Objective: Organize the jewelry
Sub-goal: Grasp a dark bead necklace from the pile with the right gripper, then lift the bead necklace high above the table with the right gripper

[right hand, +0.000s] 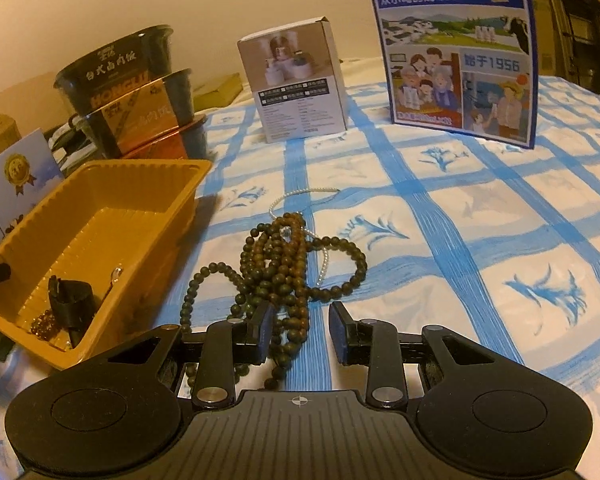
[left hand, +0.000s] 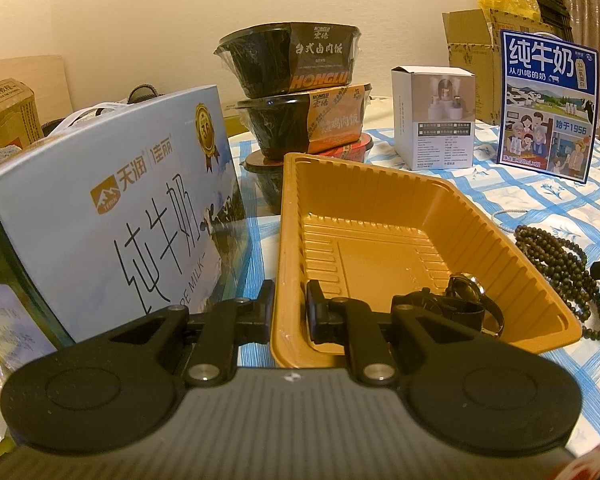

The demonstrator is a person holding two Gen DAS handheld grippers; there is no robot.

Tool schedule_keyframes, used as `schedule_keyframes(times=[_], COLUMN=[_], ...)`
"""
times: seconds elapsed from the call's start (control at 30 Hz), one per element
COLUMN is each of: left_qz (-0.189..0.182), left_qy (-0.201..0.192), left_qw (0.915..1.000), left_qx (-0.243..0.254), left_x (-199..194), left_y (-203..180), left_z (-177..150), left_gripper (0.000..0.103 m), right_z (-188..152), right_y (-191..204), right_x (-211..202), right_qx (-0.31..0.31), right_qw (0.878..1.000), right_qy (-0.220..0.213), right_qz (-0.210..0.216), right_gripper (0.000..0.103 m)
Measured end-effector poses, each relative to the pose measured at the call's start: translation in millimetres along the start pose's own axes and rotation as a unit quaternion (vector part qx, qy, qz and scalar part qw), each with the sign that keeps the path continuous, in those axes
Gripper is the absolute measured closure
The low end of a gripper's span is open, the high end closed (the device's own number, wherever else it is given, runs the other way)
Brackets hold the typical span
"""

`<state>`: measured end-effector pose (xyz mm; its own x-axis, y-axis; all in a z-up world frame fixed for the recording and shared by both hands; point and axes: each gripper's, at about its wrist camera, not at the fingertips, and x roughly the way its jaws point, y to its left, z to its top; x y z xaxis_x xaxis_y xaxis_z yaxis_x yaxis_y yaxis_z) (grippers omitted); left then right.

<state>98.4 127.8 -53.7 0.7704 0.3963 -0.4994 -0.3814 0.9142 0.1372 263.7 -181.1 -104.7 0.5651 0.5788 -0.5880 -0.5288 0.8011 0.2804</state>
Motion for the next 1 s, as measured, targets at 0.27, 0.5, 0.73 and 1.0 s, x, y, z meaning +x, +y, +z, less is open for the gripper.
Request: schedule_keyframes(times=[0.27, 0.5, 0.73, 1.0], left_qz=[0.0, 0.001, 0.001, -0.001], left_qy=[-0.001, 0.0, 0.0, -0.002], left_qw=[1.0, 1.0, 1.0, 1.0], left_qx=[0.0, 0.0, 0.0, 0.0], left_x=[0.3, 0.1, 0.2, -0.9], left_y=[-1.5, -2.7, -2.7, -3.4], left_z=[-0.6, -1.0, -0.9, -0.6], left_gripper=[0.088, 0.088, 0.088, 0.089], right_z=[5.6, 6.7, 18.0, 74.9], right_y=[10.9, 25.0, 40.6, 61.0], right_x=[15.5, 30.1, 3.7, -58.4], right_qx=[-0.047, -0.116, -0.152, -0.178], right_qw=[0.999, 0.993, 0.988, 0.975], right_qy=[0.004, 0.011, -0.037, -0.131], right_qz=[-0.01, -0.016, -0.006, 0.022], right_gripper=[0.071, 0.096, 0.096, 0.097])
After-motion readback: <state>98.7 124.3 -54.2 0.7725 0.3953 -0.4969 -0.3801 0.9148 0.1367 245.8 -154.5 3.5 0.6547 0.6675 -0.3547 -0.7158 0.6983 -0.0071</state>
